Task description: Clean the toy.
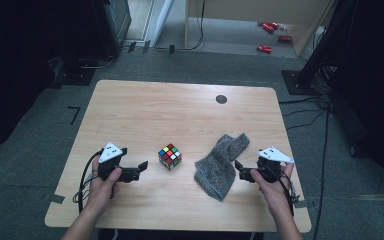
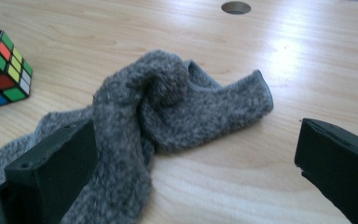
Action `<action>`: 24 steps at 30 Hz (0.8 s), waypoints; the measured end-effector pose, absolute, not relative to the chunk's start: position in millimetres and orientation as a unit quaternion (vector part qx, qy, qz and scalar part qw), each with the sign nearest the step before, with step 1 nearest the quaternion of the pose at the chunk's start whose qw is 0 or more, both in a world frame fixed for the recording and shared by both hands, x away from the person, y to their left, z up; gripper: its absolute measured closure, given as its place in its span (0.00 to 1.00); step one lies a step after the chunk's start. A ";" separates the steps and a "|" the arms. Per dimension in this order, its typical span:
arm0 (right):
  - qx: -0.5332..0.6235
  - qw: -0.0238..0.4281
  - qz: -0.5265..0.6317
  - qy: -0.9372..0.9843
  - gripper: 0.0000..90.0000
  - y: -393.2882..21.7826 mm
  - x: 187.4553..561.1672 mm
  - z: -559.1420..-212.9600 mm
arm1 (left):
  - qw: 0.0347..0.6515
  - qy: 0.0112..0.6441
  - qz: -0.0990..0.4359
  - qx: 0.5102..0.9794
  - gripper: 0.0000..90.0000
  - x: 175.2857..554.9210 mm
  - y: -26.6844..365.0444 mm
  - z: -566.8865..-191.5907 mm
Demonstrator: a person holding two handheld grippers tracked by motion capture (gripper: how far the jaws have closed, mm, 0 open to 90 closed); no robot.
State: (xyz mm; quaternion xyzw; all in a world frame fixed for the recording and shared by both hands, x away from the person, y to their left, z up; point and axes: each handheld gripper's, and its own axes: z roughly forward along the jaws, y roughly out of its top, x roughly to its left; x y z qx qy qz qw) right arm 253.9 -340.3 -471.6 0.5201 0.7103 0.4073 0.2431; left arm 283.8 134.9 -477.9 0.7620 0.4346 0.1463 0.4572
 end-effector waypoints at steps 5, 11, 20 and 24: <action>0.526 0.246 0.398 0.710 0.00 -351.3 244.6 -476.0 | 0.440 0.448 0.142 0.766 0.04 280.8 154.1 -488.5; 0.542 0.245 0.375 0.711 0.00 -367.5 235.1 -489.0 | 0.403 0.478 0.163 0.763 0.04 276.2 175.9 -498.3; 0.594 0.222 0.325 0.701 0.00 -393.7 225.4 -514.7 | 0.353 0.499 0.200 0.765 0.04 272.4 189.2 -512.8; 0.597 0.229 0.294 0.710 0.00 -394.4 224.0 -524.4 | 0.321 0.503 0.207 0.776 0.04 275.8 187.1 -517.4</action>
